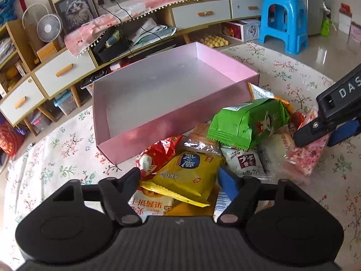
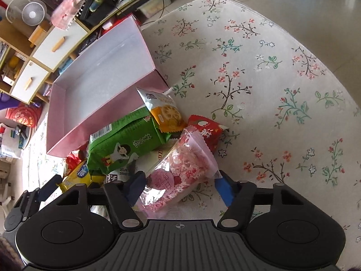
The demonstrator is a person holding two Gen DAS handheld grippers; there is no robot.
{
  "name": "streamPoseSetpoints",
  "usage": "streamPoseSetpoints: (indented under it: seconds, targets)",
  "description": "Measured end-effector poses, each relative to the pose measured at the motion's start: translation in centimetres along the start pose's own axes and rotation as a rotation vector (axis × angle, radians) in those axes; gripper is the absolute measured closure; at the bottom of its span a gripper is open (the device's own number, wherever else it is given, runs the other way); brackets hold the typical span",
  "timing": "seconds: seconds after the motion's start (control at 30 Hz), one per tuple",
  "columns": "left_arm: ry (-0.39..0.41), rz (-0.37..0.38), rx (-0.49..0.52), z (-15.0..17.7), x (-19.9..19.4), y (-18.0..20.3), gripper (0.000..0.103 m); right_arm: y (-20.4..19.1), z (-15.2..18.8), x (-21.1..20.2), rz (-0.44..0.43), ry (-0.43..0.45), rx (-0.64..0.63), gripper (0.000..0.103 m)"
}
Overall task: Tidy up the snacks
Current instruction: 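Move both tools down toward the snack pile beside the pink box, then grasp the yellow chip bag with the left tool while the right tool grasps the pink snack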
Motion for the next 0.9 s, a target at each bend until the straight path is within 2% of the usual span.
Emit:
streamPoseSetpoints:
  seconds: [0.07,0.2,0.3,0.43,0.7,0.9]
  targets:
    - [-0.006,-0.006,0.010,0.1,0.0,0.0,0.037,0.0,0.1,-0.2,-0.013,-0.001,0.001,0.053]
    - [-0.023,-0.012,0.038,0.1,-0.1,0.2,0.041,0.1,0.0,-0.5,-0.023,-0.005,0.002,0.056]
    - [-0.032,0.001,0.032,0.0,-0.2,0.3,0.048,0.3,0.0,-0.9,-0.037,-0.006,0.005,0.061]
    - [-0.043,0.013,0.010,0.1,-0.6,0.3,0.052,0.5,0.0,-1.8,-0.072,-0.006,0.014,0.072]
    - [-0.140,0.103,-0.090,1.2,-1.5,0.0,0.054,1.3,0.0,-3.0,-0.106,-0.008,0.016,0.075]
    - [-0.165,0.098,-0.076,2.2,-1.1,0.9,0.050,1.5,0.1,-3.3,-0.133,-0.019,0.029,0.077]
Point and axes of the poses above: each gripper's, at about its wrist camera, not at the fingertips, and x roughly the way its jaws point, y to its right, z to its underside, the point moved 4 cm from there along x, roughly the way its jaws point, and after that the axes turned 3 degrees about -z, right-handed, at the moved point
